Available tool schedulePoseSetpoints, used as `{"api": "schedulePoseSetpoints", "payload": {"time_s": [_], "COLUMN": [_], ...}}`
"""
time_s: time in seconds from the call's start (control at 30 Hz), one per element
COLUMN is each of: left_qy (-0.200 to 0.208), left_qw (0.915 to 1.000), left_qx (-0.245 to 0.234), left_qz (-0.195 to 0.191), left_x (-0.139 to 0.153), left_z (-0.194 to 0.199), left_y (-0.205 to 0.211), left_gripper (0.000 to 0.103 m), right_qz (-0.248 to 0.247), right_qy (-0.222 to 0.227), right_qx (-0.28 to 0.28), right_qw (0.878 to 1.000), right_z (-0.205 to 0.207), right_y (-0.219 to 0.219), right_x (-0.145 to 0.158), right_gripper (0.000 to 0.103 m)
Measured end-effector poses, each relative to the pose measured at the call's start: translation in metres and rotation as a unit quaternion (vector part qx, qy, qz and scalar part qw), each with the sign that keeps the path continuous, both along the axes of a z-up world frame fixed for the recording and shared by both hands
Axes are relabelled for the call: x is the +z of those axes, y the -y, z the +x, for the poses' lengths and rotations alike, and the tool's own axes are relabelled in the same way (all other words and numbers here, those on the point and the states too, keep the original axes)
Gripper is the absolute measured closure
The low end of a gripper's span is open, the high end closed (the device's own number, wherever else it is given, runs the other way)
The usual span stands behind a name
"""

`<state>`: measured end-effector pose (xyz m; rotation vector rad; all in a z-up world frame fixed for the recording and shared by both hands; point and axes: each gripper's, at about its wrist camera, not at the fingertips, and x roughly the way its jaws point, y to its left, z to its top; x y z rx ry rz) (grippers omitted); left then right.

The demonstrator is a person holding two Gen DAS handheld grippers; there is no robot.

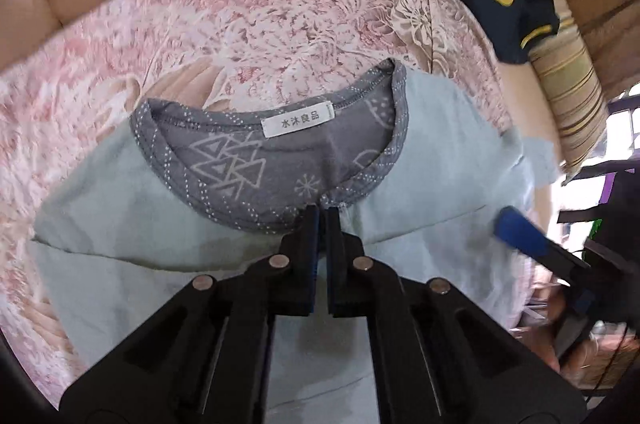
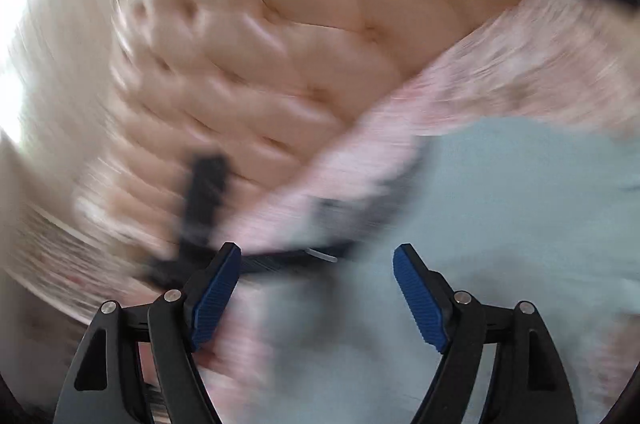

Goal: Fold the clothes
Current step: 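Grasp the grey collar with the left gripper and straighten it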

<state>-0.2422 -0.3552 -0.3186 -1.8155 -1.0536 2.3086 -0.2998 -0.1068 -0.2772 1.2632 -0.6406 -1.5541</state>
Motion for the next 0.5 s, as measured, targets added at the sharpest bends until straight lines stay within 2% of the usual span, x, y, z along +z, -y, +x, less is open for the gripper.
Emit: {"api": "schedulePoseSetpoints", "payload": {"time_s": [0.07,0.13,0.17,0.2,0.23,0.27,0.37,0.47,0.5], "left_qy": [-0.008,-0.031,-0.046,-0.062,-0.076,-0.087,-0.113,-0.099,-0.088], "left_qw": [0.9984,0.9939,0.9931,0.9943,0.9947,0.9942,0.9824,0.9644,0.9559], "left_qx": [0.017,0.022,0.014,-0.001,-0.020,-0.042,-0.145,-0.245,-0.280], "left_qz": [0.054,0.104,0.107,0.087,0.066,0.046,0.033,0.013,0.003], "left_x": [-0.005,-0.002,0.005,0.015,0.024,0.031,0.041,0.032,0.026], "left_z": [0.004,0.007,0.009,0.009,0.007,0.004,-0.008,-0.020,-0.023], "left_y": [0.014,0.032,0.042,0.052,0.059,0.062,0.061,0.046,0.039], "left_gripper": [0.099,0.098,0.091,0.078,0.070,0.060,0.059,0.059,0.059], "right_qz": [-0.072,-0.074,-0.075,-0.075,-0.075,-0.067,-0.044,-0.017,0.009], "right_qy": [0.092,0.132,0.152,0.172,0.187,0.177,0.149,0.117,0.083], "right_qx": [0.020,0.020,0.020,0.020,0.021,0.029,0.054,0.081,0.106], "right_qw": [0.993,0.988,0.985,0.982,0.979,0.981,0.986,0.990,0.991], "right_z": [-0.019,-0.022,-0.024,-0.025,-0.026,-0.025,-0.021,-0.016,-0.011], "right_y": [0.017,0.025,0.028,0.032,0.036,0.038,0.045,0.053,0.059], "right_x": [-0.018,-0.039,-0.050,-0.060,-0.069,-0.067,-0.060,-0.053,-0.048], "right_gripper": [0.023,0.023,0.023,0.026,0.028,0.027,0.027,0.028,0.028]}}
